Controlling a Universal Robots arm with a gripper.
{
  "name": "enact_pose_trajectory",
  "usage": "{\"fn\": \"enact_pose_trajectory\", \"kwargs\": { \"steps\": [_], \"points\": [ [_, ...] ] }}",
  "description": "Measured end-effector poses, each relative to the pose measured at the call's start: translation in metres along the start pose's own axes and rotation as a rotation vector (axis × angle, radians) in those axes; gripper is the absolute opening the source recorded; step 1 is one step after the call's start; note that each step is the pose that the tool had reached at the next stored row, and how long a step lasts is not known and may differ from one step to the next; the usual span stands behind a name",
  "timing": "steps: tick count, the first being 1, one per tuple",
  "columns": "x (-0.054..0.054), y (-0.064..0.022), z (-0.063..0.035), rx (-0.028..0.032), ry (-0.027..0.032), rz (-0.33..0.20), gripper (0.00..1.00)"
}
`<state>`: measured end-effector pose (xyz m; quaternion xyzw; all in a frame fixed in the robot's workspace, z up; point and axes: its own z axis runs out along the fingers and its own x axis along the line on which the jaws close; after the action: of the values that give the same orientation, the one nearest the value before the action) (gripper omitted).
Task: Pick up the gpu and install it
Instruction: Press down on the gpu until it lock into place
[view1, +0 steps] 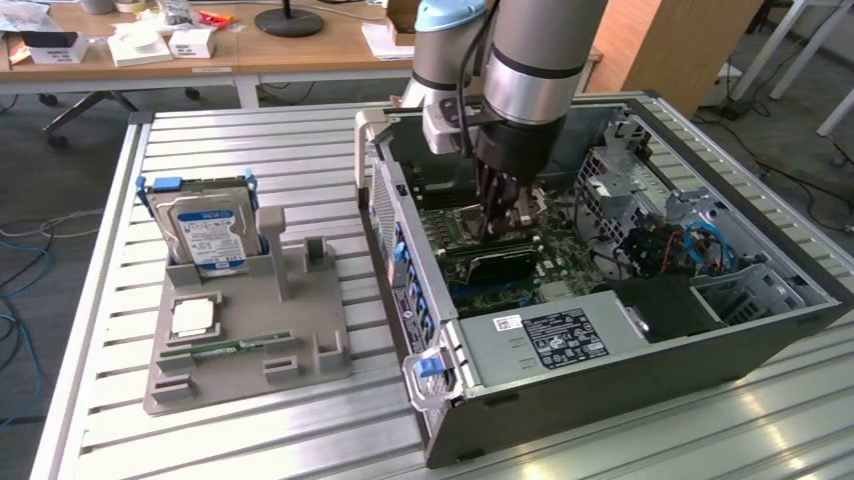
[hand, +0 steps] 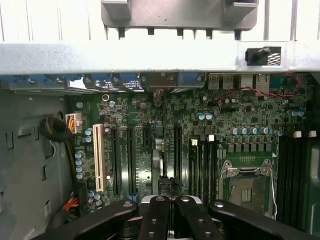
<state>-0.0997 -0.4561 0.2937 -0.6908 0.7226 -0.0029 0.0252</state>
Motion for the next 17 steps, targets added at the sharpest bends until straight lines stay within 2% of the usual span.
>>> {"fn": "enact_pose_trajectory", "kwargs": {
  "steps": [7,17],
  "points": [
    [0.0,0.0005,0.0093,-0.0001,0.0,0.0,0.1],
    [0.0,0.0006,0.0128,-0.0001,0.0003,0.0,0.1]
  ]
}}
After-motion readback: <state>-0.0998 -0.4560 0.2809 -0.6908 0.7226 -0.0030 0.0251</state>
